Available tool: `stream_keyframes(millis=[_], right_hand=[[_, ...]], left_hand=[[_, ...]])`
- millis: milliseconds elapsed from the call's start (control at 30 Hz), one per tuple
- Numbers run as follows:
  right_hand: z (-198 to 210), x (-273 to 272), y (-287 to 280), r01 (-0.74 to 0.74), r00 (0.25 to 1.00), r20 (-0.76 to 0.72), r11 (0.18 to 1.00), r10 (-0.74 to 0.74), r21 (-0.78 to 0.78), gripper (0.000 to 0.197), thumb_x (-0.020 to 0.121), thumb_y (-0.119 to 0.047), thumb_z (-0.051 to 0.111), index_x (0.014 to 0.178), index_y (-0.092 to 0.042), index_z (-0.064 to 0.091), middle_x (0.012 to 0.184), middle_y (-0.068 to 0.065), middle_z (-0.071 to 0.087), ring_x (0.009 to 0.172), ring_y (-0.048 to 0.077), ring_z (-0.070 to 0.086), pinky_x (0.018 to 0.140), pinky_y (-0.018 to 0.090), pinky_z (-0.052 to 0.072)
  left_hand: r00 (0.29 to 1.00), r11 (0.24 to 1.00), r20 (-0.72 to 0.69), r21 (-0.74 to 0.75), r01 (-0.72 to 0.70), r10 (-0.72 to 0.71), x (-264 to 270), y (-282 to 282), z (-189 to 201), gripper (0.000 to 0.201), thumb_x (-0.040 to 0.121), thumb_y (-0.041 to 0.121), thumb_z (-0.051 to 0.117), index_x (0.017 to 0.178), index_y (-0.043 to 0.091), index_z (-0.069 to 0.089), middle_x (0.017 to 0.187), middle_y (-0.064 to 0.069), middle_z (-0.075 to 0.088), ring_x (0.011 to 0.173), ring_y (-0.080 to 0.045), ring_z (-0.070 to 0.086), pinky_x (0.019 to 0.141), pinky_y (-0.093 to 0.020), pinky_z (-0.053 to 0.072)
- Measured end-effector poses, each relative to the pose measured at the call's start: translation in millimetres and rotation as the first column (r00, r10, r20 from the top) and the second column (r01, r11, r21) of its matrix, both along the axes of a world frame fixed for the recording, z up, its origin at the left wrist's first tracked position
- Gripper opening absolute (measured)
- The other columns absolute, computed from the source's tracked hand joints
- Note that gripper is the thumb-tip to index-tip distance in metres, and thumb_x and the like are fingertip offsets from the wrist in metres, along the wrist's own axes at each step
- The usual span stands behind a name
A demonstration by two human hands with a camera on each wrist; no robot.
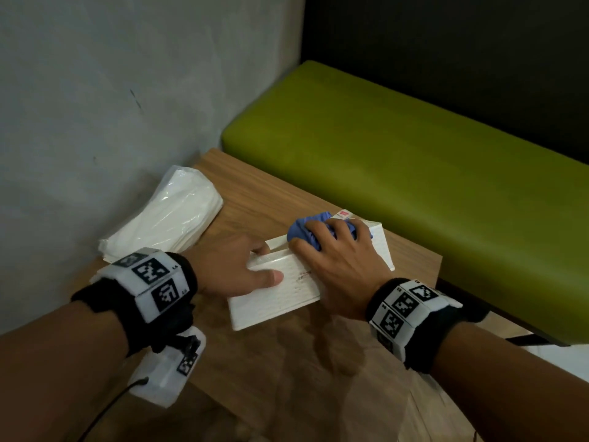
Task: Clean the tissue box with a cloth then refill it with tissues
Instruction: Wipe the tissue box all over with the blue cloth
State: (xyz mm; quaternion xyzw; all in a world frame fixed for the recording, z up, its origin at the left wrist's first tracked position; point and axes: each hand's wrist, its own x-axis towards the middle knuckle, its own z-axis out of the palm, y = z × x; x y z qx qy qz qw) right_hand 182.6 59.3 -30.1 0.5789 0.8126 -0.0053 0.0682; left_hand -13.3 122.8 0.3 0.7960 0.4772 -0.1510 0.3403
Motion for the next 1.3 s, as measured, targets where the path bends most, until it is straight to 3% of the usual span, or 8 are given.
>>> stream_keyframes(millis=[133,233,300,467,700,867,1033,1300], right_hand=[[7.3,4.4,9.1,0.051,0.996,-0.071,0.997,-0.055,-0.054,0.082,0.059,-0.057,0.070,0.130,-0.030,0.038,0.133,0.009,0.044,0.113,0.039,0.048,0.094,0.058,0.036],[20.6,10.8,14.5,-0.001,0.990,-0.136,0.980,-0.027,-0.198,0.097,0.058,-0.078,0.063,0.138,-0.035,0.029,0.140,0.001,0.036,0.121,0.029,0.040,0.102,0.053,0.033],[27.1,13.9,16.7,-0.012,0.975,-0.218,0.964,-0.049,-0.267,0.077,0.072,-0.077,0.052,0.136,-0.037,0.033,0.136,-0.002,0.040,0.117,0.024,0.044,0.103,0.048,0.036],[30.6,15.4,15.0,0.001,0.869,-0.491,0.992,-0.063,-0.126,0.041,0.086,-0.020,0.038,0.120,-0.018,0.060,0.118,0.009,0.062,0.102,0.034,0.061,0.083,0.043,0.051],[29.3,-5.1,-11.2,-0.127,0.878,-0.473,0.989,0.076,-0.077,0.051,0.084,-0.020,0.044,0.133,-0.016,0.054,0.125,0.008,0.062,0.104,0.035,0.056,0.090,0.050,0.048],[26.2,16.9,4.8,0.177,0.840,-0.510,0.982,-0.184,-0.063,0.048,0.076,-0.019,0.052,0.122,-0.016,0.065,0.121,0.010,0.062,0.103,0.038,0.058,0.090,0.049,0.049],[32.6,-17.5,-8.2,-0.065,0.867,-0.498,0.994,0.015,-0.083,0.048,0.086,-0.043,0.054,0.129,-0.022,0.058,0.132,0.003,0.057,0.110,0.028,0.051,0.097,0.040,0.042],[12.2,30.9,8.8,0.363,0.812,-0.487,0.932,-0.321,-0.008,0.040,0.080,-0.030,0.053,0.117,-0.022,0.067,0.121,0.002,0.066,0.103,0.036,0.059,0.091,0.042,0.043]], left_hand=[[0.976,0.963,-0.112,0.173,0.205,-0.188,-3.4,-14.6,3.8,0.112,0.056,0.079,0.069,0.145,0.031,0.021,0.140,0.011,0.040,0.120,-0.015,0.050,0.097,-0.039,0.048],[0.978,0.941,-0.097,0.269,0.207,-0.187,-7.3,-19.1,3.1,0.089,0.066,0.068,0.068,0.138,0.030,0.031,0.132,0.007,0.046,0.109,-0.015,0.055,0.087,-0.035,0.052],[0.982,0.944,-0.093,0.274,0.185,-0.165,-9.4,-21.4,3.0,0.085,0.067,0.066,0.067,0.137,0.029,0.035,0.129,0.007,0.049,0.108,-0.014,0.055,0.085,-0.030,0.050],[0.989,0.955,-0.051,0.258,0.146,-0.137,-10.3,-25.4,1.5,0.080,0.069,0.057,0.072,0.136,0.027,0.042,0.127,0.008,0.053,0.107,-0.011,0.056,0.082,-0.025,0.049],[0.996,0.961,-0.064,0.273,-0.039,0.059,-16.7,-10.3,6.7,0.069,0.049,0.064,0.073,0.106,0.028,0.060,0.096,0.010,0.066,0.085,-0.013,0.063,0.076,-0.032,0.056],[0.996,0.961,-0.057,0.270,-0.053,0.071,-13.9,-9.2,13.5,0.063,0.053,0.061,0.075,0.103,0.028,0.058,0.092,0.010,0.065,0.083,-0.012,0.062,0.073,-0.029,0.055],[0.996,0.958,-0.009,0.275,-0.083,0.089,-10.1,-8.0,12.1,0.054,0.051,0.060,0.076,0.093,0.028,0.060,0.077,0.012,0.062,0.073,-0.008,0.061,0.067,-0.027,0.053],[0.997,0.963,-0.004,0.259,-0.075,0.078,-15.5,-6.8,14.1,0.059,0.052,0.058,0.076,0.100,0.029,0.057,0.085,0.014,0.061,0.079,-0.008,0.060,0.067,-0.024,0.052]])
